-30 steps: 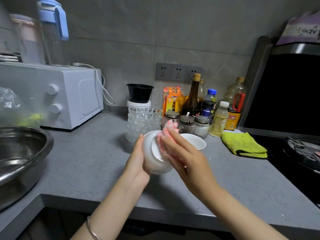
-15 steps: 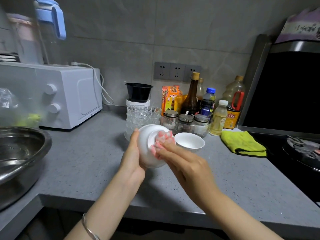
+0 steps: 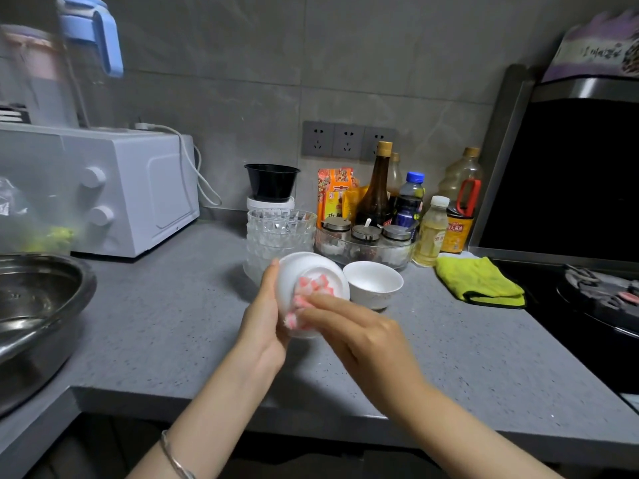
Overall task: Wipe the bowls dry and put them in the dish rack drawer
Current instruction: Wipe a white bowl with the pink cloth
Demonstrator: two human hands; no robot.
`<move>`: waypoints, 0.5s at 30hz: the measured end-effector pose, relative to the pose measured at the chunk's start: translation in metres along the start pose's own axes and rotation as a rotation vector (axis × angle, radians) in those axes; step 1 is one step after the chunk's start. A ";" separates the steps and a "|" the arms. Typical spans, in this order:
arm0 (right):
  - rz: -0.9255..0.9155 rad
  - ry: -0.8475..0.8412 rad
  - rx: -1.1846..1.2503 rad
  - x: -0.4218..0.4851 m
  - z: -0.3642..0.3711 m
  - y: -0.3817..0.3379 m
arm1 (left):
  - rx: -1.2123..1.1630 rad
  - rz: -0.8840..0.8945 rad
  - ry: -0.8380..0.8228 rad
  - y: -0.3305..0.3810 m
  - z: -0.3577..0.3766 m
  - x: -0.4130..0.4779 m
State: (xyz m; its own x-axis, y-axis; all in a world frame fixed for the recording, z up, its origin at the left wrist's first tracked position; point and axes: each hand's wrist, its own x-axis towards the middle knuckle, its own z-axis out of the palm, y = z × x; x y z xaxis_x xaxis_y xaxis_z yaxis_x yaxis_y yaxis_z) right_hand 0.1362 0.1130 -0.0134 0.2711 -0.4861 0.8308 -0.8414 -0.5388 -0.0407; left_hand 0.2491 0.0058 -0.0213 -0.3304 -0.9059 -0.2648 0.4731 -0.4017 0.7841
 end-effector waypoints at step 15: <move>0.601 -0.372 0.194 -0.071 -0.010 0.070 | 0.093 0.168 0.157 -0.014 0.003 -0.010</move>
State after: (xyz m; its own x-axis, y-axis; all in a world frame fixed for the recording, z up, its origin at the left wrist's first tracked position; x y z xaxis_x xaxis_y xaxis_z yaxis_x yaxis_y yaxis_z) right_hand 0.0533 0.1167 -0.0701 -0.0415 -0.9191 0.3919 -0.8061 -0.2009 -0.5566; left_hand 0.2432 0.0208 -0.0275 -0.1195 -0.9715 -0.2048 0.4312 -0.2366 0.8707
